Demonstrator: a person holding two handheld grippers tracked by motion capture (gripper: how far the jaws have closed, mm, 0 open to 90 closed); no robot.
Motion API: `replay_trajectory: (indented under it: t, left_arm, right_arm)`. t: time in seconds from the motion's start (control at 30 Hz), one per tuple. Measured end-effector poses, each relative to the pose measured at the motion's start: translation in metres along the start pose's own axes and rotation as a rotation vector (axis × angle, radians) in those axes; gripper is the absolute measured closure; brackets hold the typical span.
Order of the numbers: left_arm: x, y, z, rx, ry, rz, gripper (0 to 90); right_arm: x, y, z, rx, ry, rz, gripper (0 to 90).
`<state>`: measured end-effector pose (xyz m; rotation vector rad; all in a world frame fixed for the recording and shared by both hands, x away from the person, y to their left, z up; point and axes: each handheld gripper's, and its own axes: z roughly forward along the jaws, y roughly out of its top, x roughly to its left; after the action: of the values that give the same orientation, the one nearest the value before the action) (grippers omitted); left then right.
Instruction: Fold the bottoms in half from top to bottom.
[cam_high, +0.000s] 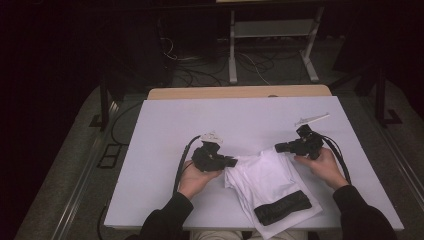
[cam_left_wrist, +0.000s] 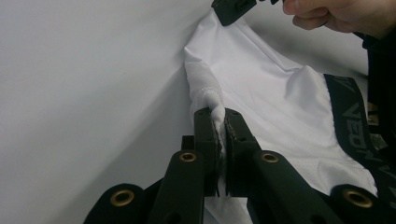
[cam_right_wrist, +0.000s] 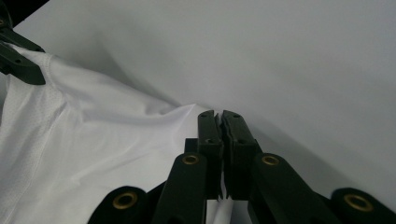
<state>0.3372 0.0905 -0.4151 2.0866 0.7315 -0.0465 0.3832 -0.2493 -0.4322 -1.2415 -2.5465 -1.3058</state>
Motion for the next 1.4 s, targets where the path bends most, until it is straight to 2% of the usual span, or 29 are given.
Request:
replay_trajectory:
  t: [0.1,0.4,0.67,0.87,1.27,1.4]
  left_arm:
    - [0.002,-0.001,-0.003,-0.012,0.015,-0.002,84.5]
    - [0.013,-0.002,-0.006,-0.005,0.045,-0.013,84.5]
    - [0.029,0.009,-0.008,0.007,0.076,-0.023,84.5]
    - [0.038,0.018,-0.01,0.009,0.097,-0.003,84.5]
    - [0.061,0.04,-0.009,0.038,0.149,0.052,84.5]
    - [0.068,0.047,-0.009,0.03,0.156,0.05,84.5]
  right_arm:
    - [0.002,0.003,0.004,-0.002,0.008,-0.003,85.6]
    - [0.004,0.011,0.015,-0.017,0.003,-0.006,85.5]
    - [0.003,0.018,0.021,-0.043,-0.003,0.013,85.4]
    - [0.001,0.023,0.022,-0.058,-0.01,0.021,85.5]
    - [-0.013,0.025,0.019,-0.12,-0.037,0.085,85.5]
    - [-0.017,0.028,0.017,-0.133,-0.043,0.094,85.5]
